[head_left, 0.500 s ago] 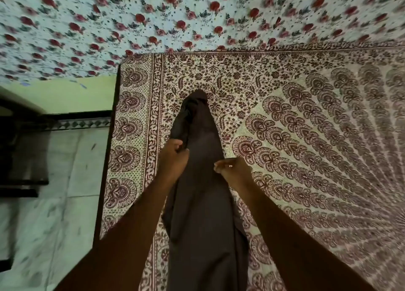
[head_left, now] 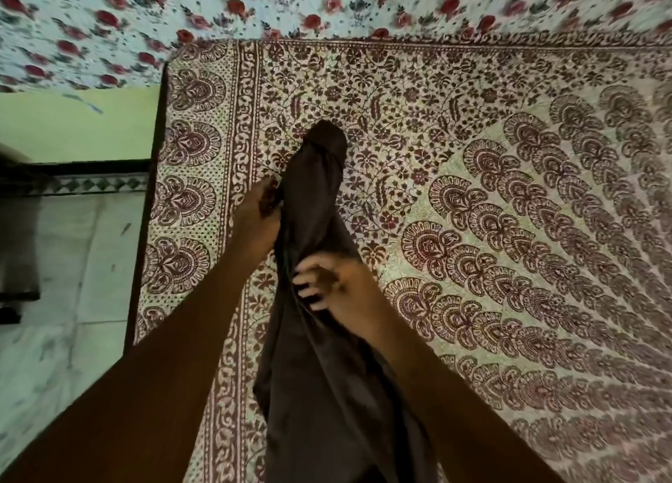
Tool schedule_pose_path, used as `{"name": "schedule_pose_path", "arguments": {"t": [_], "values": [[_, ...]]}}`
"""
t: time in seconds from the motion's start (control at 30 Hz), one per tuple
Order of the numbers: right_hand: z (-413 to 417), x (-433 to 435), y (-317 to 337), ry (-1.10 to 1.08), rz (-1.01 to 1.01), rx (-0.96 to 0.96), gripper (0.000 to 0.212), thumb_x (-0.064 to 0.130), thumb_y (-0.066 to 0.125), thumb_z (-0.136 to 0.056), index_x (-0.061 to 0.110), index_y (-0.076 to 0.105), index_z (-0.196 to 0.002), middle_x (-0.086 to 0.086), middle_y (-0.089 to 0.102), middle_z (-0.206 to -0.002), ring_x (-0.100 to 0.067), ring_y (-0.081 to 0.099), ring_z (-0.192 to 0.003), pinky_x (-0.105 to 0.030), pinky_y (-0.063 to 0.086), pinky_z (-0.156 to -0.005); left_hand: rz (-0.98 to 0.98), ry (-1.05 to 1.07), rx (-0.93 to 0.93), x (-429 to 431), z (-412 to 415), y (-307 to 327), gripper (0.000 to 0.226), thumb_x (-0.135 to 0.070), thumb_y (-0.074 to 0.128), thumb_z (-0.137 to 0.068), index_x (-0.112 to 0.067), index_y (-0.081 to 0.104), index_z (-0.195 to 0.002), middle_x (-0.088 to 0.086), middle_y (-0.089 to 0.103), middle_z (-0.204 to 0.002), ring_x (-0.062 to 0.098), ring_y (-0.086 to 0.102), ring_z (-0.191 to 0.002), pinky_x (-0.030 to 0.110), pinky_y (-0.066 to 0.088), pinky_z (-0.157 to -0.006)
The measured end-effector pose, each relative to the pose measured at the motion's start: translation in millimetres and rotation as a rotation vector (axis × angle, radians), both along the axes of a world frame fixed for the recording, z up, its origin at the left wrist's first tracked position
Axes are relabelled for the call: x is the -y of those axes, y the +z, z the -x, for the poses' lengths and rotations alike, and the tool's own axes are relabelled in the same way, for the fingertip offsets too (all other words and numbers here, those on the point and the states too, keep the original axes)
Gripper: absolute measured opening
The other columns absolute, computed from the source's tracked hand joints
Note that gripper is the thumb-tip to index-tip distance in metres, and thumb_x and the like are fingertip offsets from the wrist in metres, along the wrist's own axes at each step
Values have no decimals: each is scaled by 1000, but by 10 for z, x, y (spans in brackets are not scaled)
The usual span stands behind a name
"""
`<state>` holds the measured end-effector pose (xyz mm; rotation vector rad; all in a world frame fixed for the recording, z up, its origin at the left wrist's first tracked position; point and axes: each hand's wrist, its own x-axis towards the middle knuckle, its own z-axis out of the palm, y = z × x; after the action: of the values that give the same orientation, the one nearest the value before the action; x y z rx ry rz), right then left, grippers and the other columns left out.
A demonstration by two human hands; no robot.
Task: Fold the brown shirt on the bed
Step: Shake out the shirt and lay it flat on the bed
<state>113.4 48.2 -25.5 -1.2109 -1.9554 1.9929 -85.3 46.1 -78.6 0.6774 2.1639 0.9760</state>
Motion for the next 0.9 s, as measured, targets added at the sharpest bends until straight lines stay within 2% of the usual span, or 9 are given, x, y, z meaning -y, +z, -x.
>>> {"name": "schedule_pose_path", "arguments": {"t": [0.1, 0.17, 0.23, 0.3, 0.4, 0.5, 0.57, 0.73, 0.9], "values": [[112, -358, -175, -515, -53, 133, 26, -2, 44, -102, 15, 63, -109, -11, 73, -92, -23, 74, -72, -37, 62, -68, 1, -64, 30, -53, 61, -146, 59, -6, 78, -88, -16, 57, -143, 6, 57, -143, 21, 58, -127, 23, 49, -105], [207, -695, -366, -491, -300, 312, 19, 5, 51, -96, 11, 69, -98, -14, 74, -94, -28, 71, -84, -38, 58, -76, 12, -64, -18, -60, 72, -231, 51, -8, 84, -80, -23, 68, -126, 8, 54, -141, 27, 56, -130, 35, 48, -110], [352, -959, -463, -352, -386, 364, 16, 8, 50, -82, 18, 63, -77, -18, 69, -94, -29, 63, -88, -37, 53, -76, 43, -24, -87, -89, 84, -286, 36, 3, 78, -81, -28, 65, -95, 13, 56, -135, 28, 57, -124, 21, 50, -98], [519, -1044, -472, -172, -449, 411, 19, 10, 60, -80, 21, 66, -93, -16, 60, -120, -32, 53, -111, -40, 50, -98, 95, -111, -203, -111, 78, -317, 39, 8, 63, -86, -30, 59, -89, 12, 56, -128, 25, 58, -114, 7, 46, -80], [681, -938, -397, 55, -578, 266, 71, 30, 79, -74, 25, 53, -140, -9, 37, -150, -36, 37, -139, -55, 38, -116, 21, -49, -218, -90, 58, -294, 14, -20, 52, -97, -21, 65, -103, 2, 67, -112, 17, 69, -94, 16, 56, -73], [696, -920, -442, -79, -332, 25, 90, 24, 88, -69, 36, 35, -140, 0, 55, -132, -24, 60, -122, -48, 55, -101, -71, 14, -65, -34, 108, -401, 57, -23, 32, -113, -22, 79, -81, -9, 76, -87, 5, 71, -65, 16, 55, -59], [698, -1000, -473, -211, -98, 2, 98, 14, 89, -70, 44, 30, -141, 3, 63, -117, -22, 70, -106, -44, 62, -89, -86, -37, -191, -18, 119, -434, 40, -3, 45, -107, -24, 74, -89, -5, 74, -89, 6, 69, -76, 22, 58, -72], [685, -1218, -457, -177, -99, 153, 50, -1, 83, -76, 15, 72, -122, -1, 75, -106, -20, 73, -97, -32, 62, -88, -197, 52, 33, 17, 180, -494, 39, 18, 54, -89, -10, 67, -112, 2, 71, -98, 5, 67, -86, 28, 56, -80], [568, -1089, -218, -170, -400, 30, 22, 11, 87, -79, 11, 77, -99, 2, 76, -97, -2, 69, -89, -23, 54, -89, -198, 8, 131, 33, 194, -379, 36, 6, 51, -84, -4, 70, -113, 11, 75, -97, 18, 67, -80, 25, 58, -69]]}}
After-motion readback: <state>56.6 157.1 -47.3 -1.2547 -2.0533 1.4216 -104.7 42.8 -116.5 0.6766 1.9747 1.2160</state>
